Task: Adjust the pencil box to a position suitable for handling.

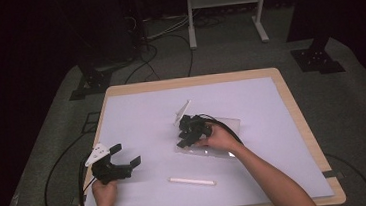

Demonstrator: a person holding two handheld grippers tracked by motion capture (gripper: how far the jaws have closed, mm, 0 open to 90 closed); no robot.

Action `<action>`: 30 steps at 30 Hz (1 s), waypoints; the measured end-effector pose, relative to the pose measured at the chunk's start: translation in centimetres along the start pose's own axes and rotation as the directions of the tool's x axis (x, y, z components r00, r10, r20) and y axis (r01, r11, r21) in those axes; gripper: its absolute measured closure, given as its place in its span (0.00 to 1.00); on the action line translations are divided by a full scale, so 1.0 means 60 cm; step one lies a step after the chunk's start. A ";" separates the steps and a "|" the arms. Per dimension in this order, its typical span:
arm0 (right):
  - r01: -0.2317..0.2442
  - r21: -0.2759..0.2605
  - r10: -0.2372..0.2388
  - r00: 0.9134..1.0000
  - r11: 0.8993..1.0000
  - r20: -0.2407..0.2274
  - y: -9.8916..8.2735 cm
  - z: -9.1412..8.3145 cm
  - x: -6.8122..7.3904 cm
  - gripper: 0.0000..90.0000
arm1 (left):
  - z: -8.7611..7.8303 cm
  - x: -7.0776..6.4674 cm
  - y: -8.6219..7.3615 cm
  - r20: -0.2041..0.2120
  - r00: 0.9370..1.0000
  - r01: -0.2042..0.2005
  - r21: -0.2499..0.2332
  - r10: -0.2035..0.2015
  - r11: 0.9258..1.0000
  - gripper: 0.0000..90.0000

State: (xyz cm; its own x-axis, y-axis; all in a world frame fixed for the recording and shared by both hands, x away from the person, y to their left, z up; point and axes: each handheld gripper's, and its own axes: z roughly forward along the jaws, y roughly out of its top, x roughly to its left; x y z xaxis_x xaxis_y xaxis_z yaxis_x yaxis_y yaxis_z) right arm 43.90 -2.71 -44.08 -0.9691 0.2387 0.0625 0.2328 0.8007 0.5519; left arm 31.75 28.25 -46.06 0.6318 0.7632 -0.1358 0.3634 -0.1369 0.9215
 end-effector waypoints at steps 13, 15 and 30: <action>0.026 -0.046 -0.026 1.000 0.999 0.018 0.000 -0.043 0.021 0.60 | 0.000 0.000 0.000 -0.001 1.000 -0.001 0.000 0.001 1.000 0.00; 0.034 -0.048 -0.033 0.999 0.998 0.018 -0.003 -0.050 0.026 0.59 | 0.000 0.000 0.000 -0.001 1.000 0.000 0.000 0.000 1.000 0.00; 0.064 -0.066 -0.064 0.998 0.996 -0.003 -0.032 -0.080 0.076 0.56 | 0.000 -0.001 0.000 -0.004 1.000 -0.003 0.006 0.003 1.000 0.00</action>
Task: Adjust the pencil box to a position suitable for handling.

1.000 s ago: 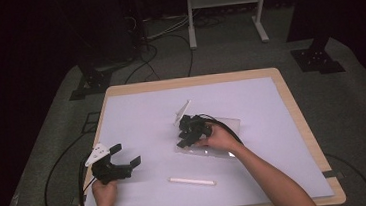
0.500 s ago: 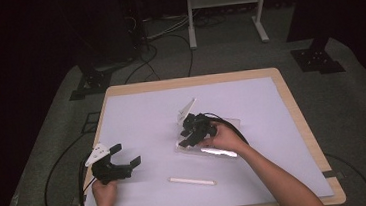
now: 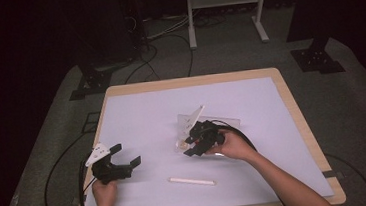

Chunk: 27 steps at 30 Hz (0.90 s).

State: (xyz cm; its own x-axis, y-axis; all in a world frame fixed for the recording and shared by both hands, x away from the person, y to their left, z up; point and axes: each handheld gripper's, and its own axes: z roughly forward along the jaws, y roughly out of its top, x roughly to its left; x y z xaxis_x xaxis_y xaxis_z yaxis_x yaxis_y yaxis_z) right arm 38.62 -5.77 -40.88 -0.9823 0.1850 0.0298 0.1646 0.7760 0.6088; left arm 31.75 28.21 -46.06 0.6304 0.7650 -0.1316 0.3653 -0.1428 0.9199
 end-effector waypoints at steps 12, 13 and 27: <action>0.011 -0.006 -0.011 1.000 1.000 -0.019 -0.016 -0.006 0.037 0.55 | 0.001 0.000 0.000 -0.002 1.000 0.003 0.000 -0.003 1.000 0.00; 0.013 -0.005 -0.013 1.000 1.000 -0.020 -0.017 -0.007 0.040 0.55 | 0.001 0.000 0.000 -0.002 1.000 0.002 0.001 -0.002 1.000 0.00; 0.005 -0.007 -0.005 0.999 1.000 -0.039 -0.038 -0.007 0.065 0.54 | 0.000 0.000 0.000 -0.003 1.000 -0.001 0.006 0.001 1.000 0.00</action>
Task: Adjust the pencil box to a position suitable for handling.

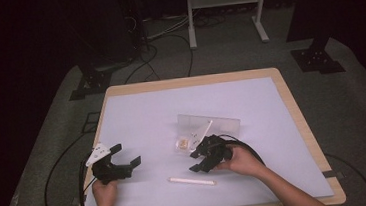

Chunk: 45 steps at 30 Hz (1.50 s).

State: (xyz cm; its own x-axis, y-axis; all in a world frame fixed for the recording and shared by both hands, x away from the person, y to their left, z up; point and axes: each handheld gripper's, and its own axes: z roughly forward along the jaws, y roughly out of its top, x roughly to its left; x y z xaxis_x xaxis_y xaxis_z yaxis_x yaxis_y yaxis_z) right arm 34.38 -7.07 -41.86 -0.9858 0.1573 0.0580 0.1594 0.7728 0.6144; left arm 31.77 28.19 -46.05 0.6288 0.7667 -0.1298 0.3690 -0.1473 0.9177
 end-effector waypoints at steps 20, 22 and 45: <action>0.011 0.006 -0.011 1.000 1.000 -0.028 -0.020 0.019 0.033 0.57 | 0.000 0.000 0.000 -0.001 1.000 -0.001 0.001 0.001 1.000 0.00; 0.012 0.008 -0.011 0.999 1.000 -0.040 -0.022 0.022 0.035 0.58 | 0.000 0.000 0.000 -0.001 1.000 -0.002 0.001 0.002 1.000 0.00; 0.034 0.055 -0.031 0.998 0.998 -0.048 -0.030 0.056 0.046 0.74 | 0.000 0.000 0.000 0.001 1.000 0.000 0.000 0.000 1.000 0.00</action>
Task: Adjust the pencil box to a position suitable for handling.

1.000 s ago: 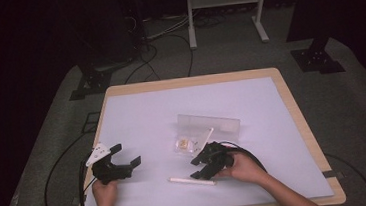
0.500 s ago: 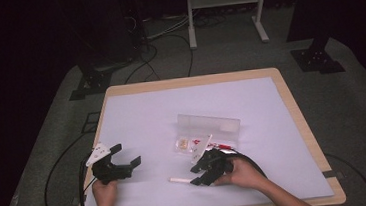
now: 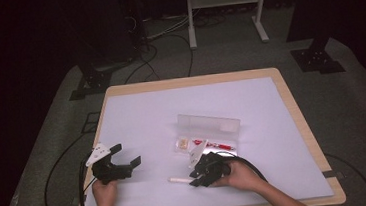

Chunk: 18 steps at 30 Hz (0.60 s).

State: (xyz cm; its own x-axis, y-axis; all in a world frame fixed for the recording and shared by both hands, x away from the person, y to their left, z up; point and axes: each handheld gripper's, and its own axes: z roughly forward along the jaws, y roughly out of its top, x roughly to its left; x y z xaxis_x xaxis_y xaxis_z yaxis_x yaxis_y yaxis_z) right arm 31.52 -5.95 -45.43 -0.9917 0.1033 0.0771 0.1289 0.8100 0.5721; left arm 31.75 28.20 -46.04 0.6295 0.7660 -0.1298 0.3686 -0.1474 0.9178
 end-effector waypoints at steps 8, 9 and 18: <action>0.015 0.013 -0.015 1.000 1.000 0.023 -0.001 0.003 0.003 0.80 | 0.000 0.000 0.000 0.000 1.000 0.000 0.001 0.000 1.000 0.00; 0.016 0.012 -0.017 1.000 1.000 0.024 -0.001 0.003 0.003 0.81 | 0.000 0.000 0.000 0.000 1.000 0.000 0.001 0.000 1.000 0.00; 0.011 0.011 -0.011 0.999 1.000 0.030 -0.002 0.003 0.002 0.85 | 0.000 0.000 0.000 0.000 1.000 0.000 0.001 0.000 1.000 0.00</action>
State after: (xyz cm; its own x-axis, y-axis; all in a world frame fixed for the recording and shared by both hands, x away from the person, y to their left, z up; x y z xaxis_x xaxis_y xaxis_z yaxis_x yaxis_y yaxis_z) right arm 31.39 -5.92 -45.60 -0.9927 0.1116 0.0456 0.1178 0.8176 0.5637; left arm 31.74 28.18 -46.04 0.6291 0.7664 -0.1299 0.3692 -0.1476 0.9175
